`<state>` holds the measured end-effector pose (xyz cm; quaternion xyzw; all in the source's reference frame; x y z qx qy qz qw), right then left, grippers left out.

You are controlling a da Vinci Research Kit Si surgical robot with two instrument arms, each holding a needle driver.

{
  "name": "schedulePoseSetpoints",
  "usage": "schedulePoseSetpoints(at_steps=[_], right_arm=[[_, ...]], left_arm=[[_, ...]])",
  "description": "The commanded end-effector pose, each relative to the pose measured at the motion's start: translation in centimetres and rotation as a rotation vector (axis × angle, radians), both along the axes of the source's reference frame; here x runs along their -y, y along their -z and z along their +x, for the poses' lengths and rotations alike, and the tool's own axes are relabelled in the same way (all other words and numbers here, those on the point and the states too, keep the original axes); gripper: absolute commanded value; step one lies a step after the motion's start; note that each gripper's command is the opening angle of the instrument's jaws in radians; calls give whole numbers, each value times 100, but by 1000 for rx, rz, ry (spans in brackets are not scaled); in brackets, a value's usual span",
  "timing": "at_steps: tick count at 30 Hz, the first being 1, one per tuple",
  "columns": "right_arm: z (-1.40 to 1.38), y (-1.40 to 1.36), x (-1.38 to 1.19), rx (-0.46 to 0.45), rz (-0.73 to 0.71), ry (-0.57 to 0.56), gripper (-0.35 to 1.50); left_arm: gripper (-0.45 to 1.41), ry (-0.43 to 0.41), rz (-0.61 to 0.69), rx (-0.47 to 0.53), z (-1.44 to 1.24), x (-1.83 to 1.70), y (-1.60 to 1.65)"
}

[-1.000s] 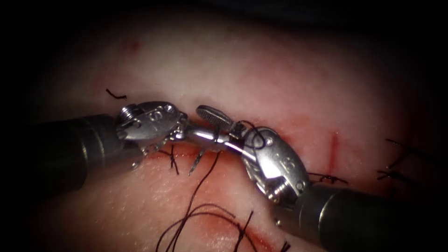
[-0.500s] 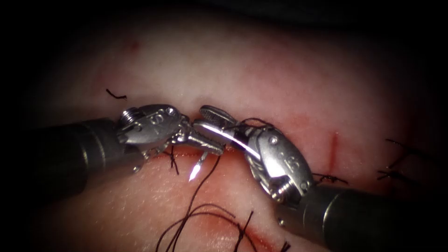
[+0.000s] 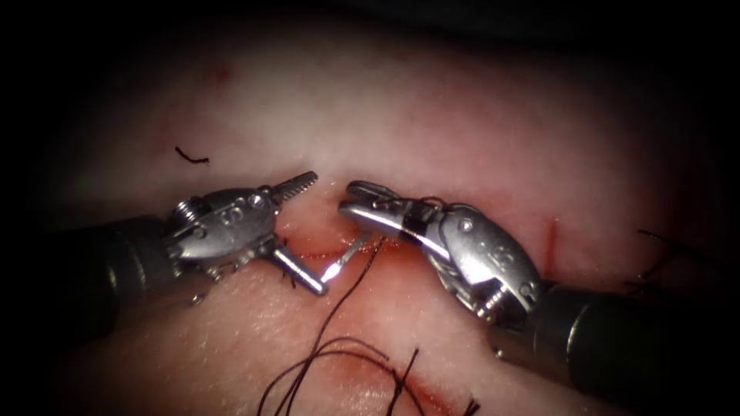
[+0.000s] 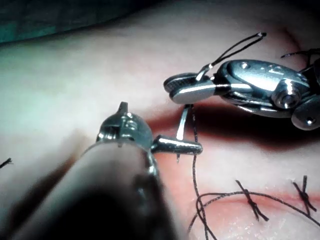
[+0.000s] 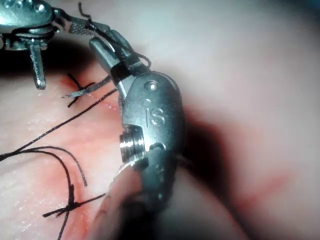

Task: Wound Closure
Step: Grab the needle with the right needle holder, then fix the needle grip by passing it back to the left tool.

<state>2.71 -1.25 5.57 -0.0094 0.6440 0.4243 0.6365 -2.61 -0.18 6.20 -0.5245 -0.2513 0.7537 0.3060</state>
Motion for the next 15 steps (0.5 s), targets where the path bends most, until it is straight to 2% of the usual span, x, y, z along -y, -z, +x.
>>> schedulePoseSetpoints(at_steps=[1, 2, 6, 7, 11, 12, 15], right_arm=[[3, -9, -4, 4, -9, 0, -35], [-4, -12, -10, 27, -57, 21, -35], [-13, -15, -18, 40, -104, 64, -35], [-18, -16, -23, 58, -136, 110, -35], [-21, -18, -28, 53, -168, 183, -35], [-22, -18, -30, 52, -211, 254, -35], [-22, -19, -31, 46, -267, 312, -35]], left_arm=[[128, -2, -2, 2, -6, -5, -5], [128, -10, -6, 6, 3, -1, -6], [123, -13, -17, 2, 13, 9, -7], [123, -13, -29, -4, 16, 21, -10], [123, -10, -45, -9, 11, 38, -16], [121, -11, -26, 12, 5, 46, -21], [121, -12, -23, 22, -2, 49, -25]])
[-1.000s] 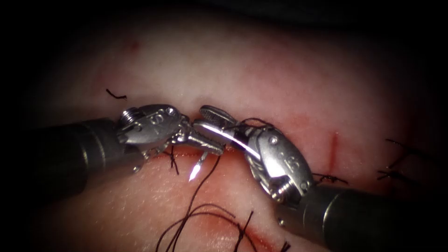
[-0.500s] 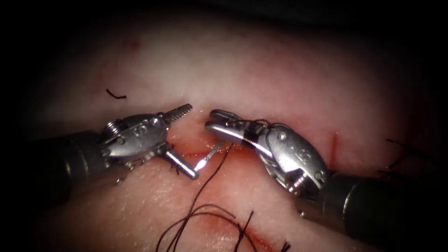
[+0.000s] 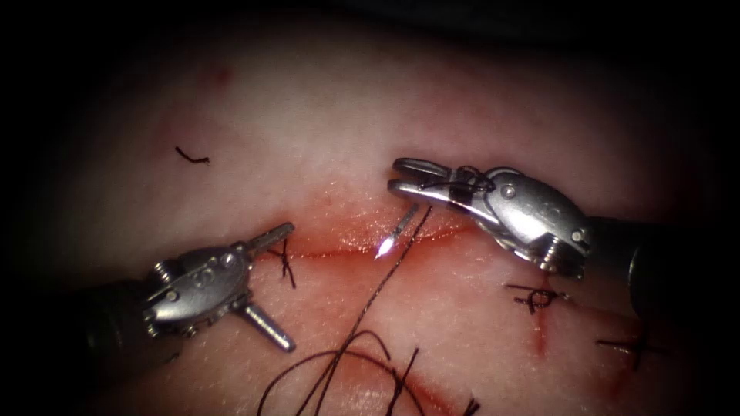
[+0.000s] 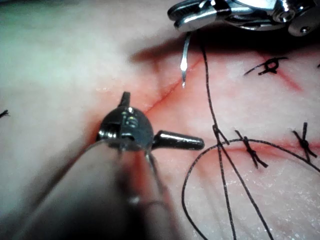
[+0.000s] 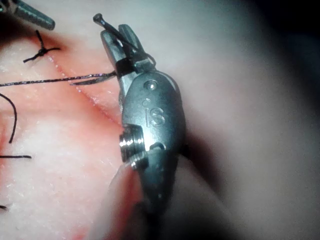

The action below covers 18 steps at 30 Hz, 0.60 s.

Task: Wound Closure
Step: Fix the needle grip by passing it back to the left tool.

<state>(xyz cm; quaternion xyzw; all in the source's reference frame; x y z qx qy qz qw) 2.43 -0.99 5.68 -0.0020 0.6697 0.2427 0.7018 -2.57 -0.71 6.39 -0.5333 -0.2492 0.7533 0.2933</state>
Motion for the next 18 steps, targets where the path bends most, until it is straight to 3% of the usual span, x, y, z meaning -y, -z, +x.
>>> schedulePoseSetpoints(at_steps=[1, 6, 11, 14, 16, 18], right_arm=[[5, -8, -5, -20, -43, 51, -35], [5, -7, -7, -119, -60, 141, -35], [5, -1, -10, -123, -64, 136, -35], [5, 1, -12, -131, -70, 123, -35], [8, 2, -12, -129, -87, 117, -35], [9, 2, -12, -129, -94, 114, -35]], left_arm=[[121, 5, 16, 8, -10, -3, -7], [121, 48, 66, 31, -27, -24, -9], [120, 88, 110, 79, -39, -49, -7], [109, 104, 139, 114, -42, -59, -7], [83, 120, 171, 149, -45, -69, -11], [78, 118, 178, 156, -47, -71, -12]])
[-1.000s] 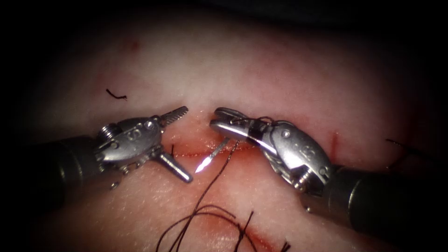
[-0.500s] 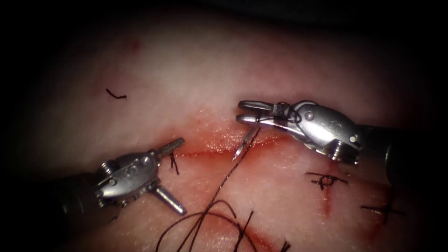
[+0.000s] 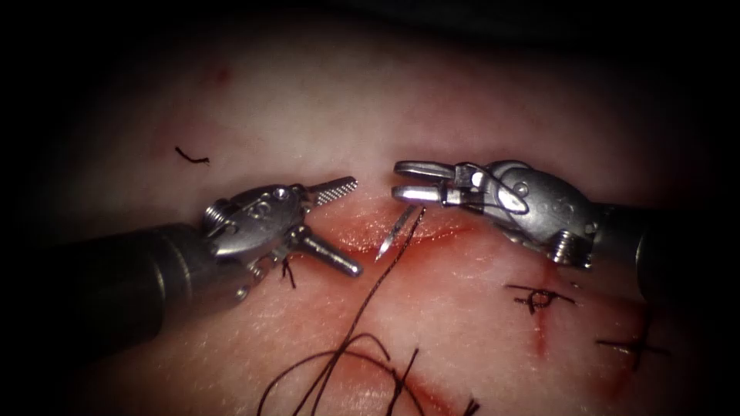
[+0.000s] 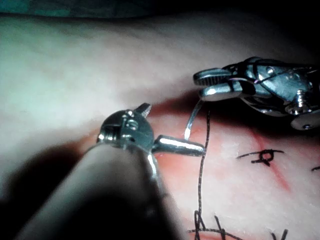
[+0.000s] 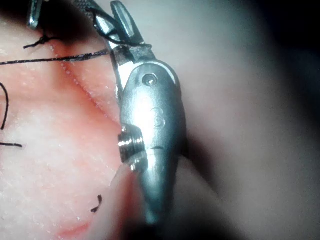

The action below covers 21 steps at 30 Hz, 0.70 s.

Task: Wound Closure
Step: Fix the needle grip by passing it back to the left tool.

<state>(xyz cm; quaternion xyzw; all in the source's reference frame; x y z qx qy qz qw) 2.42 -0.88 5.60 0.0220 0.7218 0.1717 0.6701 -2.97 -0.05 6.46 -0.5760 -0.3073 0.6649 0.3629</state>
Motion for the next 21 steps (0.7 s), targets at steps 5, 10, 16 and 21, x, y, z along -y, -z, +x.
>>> schedulePoseSetpoints(at_steps=[5, 10, 16, 21], right_arm=[[19, -8, 3, -2, -20, -7, -35], [25, -7, 5, -8, -29, -3, -35], [29, -5, 6, -9, -35, -2, -35], [31, -2, 7, -15, -42, -1, -35]], left_arm=[[74, -2, -3, 18, -14, -8, -13], [54, -7, -4, 29, -15, -12, -18], [15, -25, -3, 25, -16, -15, -23], [0, -68, -2, 4, -16, -15, -34]])
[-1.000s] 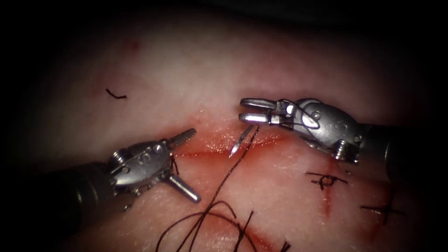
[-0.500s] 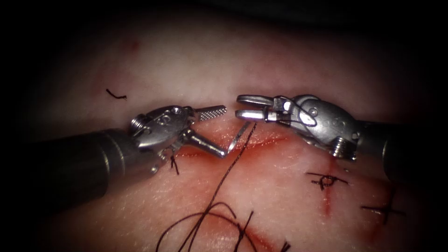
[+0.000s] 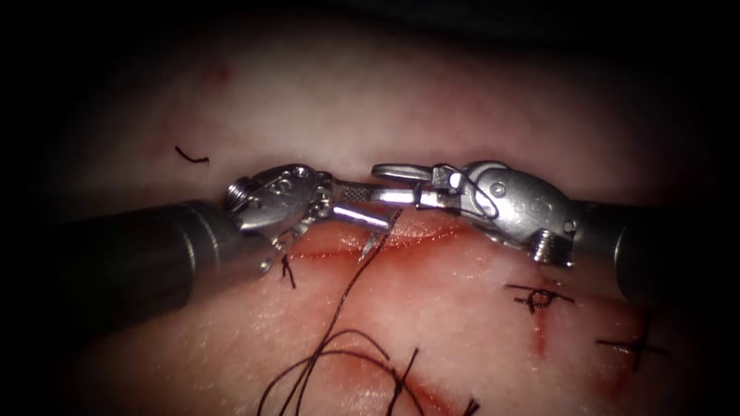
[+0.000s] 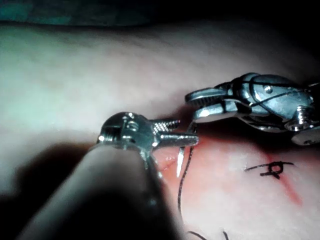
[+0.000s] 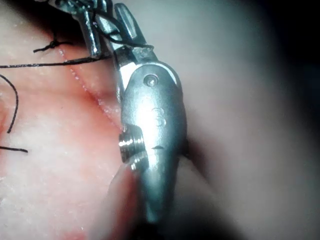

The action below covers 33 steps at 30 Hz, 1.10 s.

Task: Wound Closure
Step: Fix the needle grip by passing it back to the left tool, then grab the needle with the right needle driver.

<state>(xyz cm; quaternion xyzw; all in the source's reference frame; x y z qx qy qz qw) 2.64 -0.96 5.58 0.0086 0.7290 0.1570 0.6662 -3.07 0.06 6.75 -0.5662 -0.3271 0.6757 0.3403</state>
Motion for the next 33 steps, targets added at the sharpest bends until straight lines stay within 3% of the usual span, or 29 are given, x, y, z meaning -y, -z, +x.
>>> schedulePoseSetpoints(at_steps=[1, 7, 9, 10, 14, 16, 17, 20, 24, 25, 30, 33], right_arm=[[9, -4, 0, -4, -1, 1, -35], [11, -3, 0, -3, -6, 1, -35], [11, -3, 0, -3, -6, 1, -35], [10, -3, 0, -6, -7, -1, -35], [10, -3, 3, -12, -2, -28, -35], [11, 1, 5, -18, 64, -146, 73], [11, 2, 7, -22, 101, -187, 106], [12, 3, 10, -27, 147, -210, 118], [14, 4, 16, -13, 170, -236, 115], [15, 4, 20, -9, 178, -250, 101], [17, 5, 25, 4, 193, -292, 76], [16, 6, 25, 20, 193, -313, 36]], left_arm=[[0, -9, -3, -4, -7, -4, -6], [-8, -45, -9, -13, -12, 6, -12], [-27, -62, -7, -9, -12, 7, -12], [-45, -68, -6, -4, -11, 6, -11], [-45, -77, -1, 9, -9, 1, -10], [-45, -88, 5, 27, -7, -4, -7], [-45, -93, 7, 29, -6, -5, -7], [-45, -87, 7, 42, -4, -7, -5], [-45, -68, 7, 60, -1, -8, 0], [-45, -60, 1, 66, 0, -9, 2], [-45, -53, -6, 68, 3, -9, 4], [-45, -51, -7, 68, 5, -8, 4]])
